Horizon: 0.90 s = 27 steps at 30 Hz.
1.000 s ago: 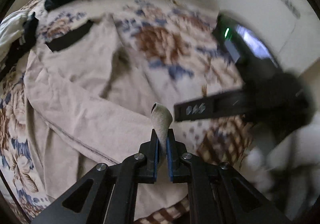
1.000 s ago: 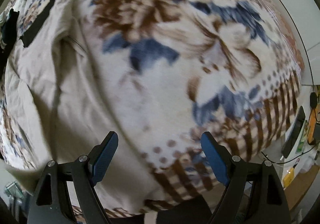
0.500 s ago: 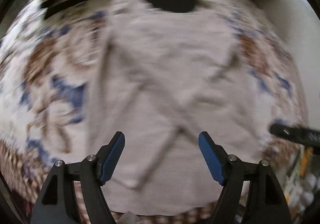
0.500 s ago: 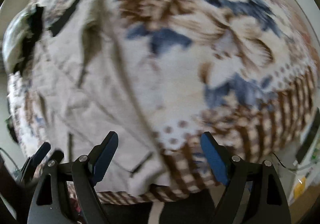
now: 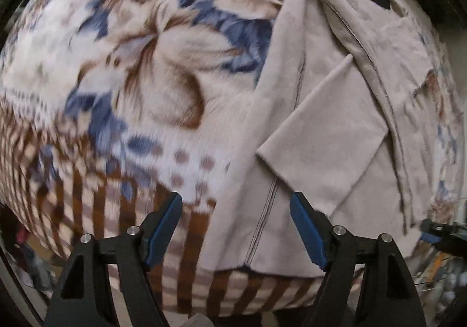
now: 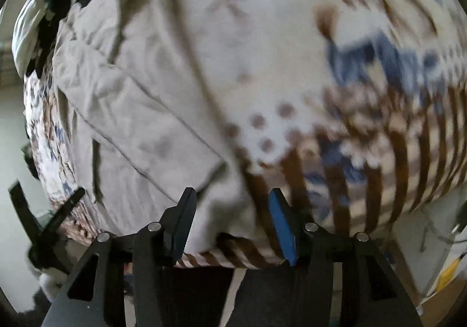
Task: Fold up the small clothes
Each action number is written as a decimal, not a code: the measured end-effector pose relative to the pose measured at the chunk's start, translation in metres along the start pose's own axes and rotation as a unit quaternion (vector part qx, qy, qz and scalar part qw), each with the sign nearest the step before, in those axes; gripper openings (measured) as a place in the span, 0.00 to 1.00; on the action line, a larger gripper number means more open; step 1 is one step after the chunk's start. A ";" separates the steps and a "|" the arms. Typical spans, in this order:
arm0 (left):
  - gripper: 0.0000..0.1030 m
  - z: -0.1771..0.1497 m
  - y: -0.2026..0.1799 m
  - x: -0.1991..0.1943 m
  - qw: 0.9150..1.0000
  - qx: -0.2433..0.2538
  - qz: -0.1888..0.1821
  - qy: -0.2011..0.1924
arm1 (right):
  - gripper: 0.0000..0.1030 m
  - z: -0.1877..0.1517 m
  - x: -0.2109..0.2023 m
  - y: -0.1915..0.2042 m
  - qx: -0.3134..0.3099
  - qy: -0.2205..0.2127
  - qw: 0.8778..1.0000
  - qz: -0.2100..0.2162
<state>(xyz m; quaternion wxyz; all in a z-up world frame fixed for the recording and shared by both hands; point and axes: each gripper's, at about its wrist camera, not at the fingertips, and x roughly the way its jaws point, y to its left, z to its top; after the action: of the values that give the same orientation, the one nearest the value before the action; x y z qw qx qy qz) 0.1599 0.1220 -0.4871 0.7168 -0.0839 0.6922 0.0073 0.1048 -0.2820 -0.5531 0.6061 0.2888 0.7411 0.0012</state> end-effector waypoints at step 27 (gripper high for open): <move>0.04 -0.067 0.065 -0.001 0.992 0.011 -0.123 -0.022 | 0.38 -0.031 0.007 -0.081 0.103 -0.024 0.982 0.156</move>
<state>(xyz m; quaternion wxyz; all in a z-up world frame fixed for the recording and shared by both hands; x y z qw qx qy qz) 0.0849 0.1779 -0.4950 0.7279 -0.1605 0.6609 -0.0868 0.0420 -0.3358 -0.5797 0.5833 0.4615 0.6683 0.0120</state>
